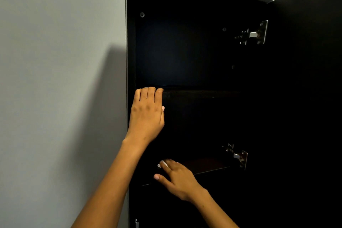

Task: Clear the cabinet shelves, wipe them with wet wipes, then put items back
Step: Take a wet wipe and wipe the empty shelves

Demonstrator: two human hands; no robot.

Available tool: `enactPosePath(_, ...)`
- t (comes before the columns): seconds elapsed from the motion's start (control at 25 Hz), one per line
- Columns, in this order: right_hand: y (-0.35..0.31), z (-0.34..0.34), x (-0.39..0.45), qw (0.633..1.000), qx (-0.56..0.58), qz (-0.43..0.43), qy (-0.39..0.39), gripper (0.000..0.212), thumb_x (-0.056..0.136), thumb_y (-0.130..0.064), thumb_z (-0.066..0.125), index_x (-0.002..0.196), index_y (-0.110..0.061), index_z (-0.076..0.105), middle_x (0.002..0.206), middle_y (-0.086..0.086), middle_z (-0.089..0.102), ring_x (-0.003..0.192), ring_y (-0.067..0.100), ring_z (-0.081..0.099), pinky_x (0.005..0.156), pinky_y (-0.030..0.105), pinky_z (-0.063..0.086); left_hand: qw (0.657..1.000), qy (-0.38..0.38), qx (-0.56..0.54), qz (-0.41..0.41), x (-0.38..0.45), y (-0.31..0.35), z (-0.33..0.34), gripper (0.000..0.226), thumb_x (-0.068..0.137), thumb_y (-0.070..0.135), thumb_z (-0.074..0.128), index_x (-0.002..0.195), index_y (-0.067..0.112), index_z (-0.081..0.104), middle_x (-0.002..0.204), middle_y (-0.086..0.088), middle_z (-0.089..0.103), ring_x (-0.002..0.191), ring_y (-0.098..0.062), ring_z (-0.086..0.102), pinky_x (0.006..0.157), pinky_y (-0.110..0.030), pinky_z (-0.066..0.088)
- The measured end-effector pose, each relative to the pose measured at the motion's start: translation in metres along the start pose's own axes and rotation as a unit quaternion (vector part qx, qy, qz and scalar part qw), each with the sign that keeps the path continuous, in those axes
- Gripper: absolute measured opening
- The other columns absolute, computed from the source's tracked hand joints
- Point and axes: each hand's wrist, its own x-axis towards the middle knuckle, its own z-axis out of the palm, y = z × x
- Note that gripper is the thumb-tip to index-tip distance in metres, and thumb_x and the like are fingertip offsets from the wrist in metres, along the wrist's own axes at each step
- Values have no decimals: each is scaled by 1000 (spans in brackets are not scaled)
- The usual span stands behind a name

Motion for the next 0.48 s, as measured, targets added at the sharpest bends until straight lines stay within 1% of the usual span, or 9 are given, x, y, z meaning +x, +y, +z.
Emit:
enactPosePath(0.04,3,-1,5,1000,0,-12,-10,99,70,-79,1,144,-21,31,152,1,31,141,14,24,114,29,18,1000,0,1,1,0,0,0,44,83,22,53,123,4,47,115,-15,56,107,-31,53,100,-44,38)
enactPosePath(0.12,23,-6,6,1000,-9,-24,-14,100,68,-81,-4,144,-26,31,152,-5,31,141,10,23,115,28,17,1000,0,1,5,0,-1,-1,44,83,22,52,123,4,46,115,-15,56,107,-30,52,100,-44,38)
enactPosePath(0.16,39,-9,2,1000,-18,-15,-10,103,65,-83,-8,144,-29,30,153,-8,30,141,7,21,115,27,14,1000,0,3,7,0,-1,-1,45,83,22,52,123,4,46,115,-14,56,107,-30,53,100,-43,39)
enactPosePath(0.24,74,-15,-7,999,-38,38,6,106,62,-84,-14,143,-33,29,152,-13,28,142,3,18,115,27,9,1000,3,9,8,0,-2,-1,45,83,23,52,123,4,46,115,-14,56,107,-30,53,100,-43,39)
enactPosePath(0.28,90,-19,-13,996,-52,76,19,104,63,-82,-15,143,-32,29,152,-12,29,142,4,17,115,28,9,1000,3,10,8,0,-2,-1,45,83,23,52,123,4,46,115,-14,56,107,-30,53,100,-43,39)
enactPosePath(0.36,110,-22,-21,983,-78,151,67,106,65,-79,-17,142,-27,33,151,-6,32,141,10,21,114,29,16,1000,2,9,6,0,-2,0,45,83,23,52,123,4,46,115,-15,56,107,-30,53,100,-44,39)
enactPosePath(0.44,109,-19,-23,974,-76,184,105,114,62,-82,-19,140,-20,37,148,1,34,138,15,27,111,30,26,1000,0,6,2,-1,-1,0,45,83,23,53,123,4,46,115,-15,56,107,-30,53,100,-44,39)
enactPosePath(0.48,100,-16,-22,976,-71,178,107,116,62,-83,-18,140,-17,37,148,4,34,137,16,28,111,29,26,1000,0,6,2,0,-1,0,45,82,23,54,122,4,46,115,-15,57,107,-30,53,100,-44,39)
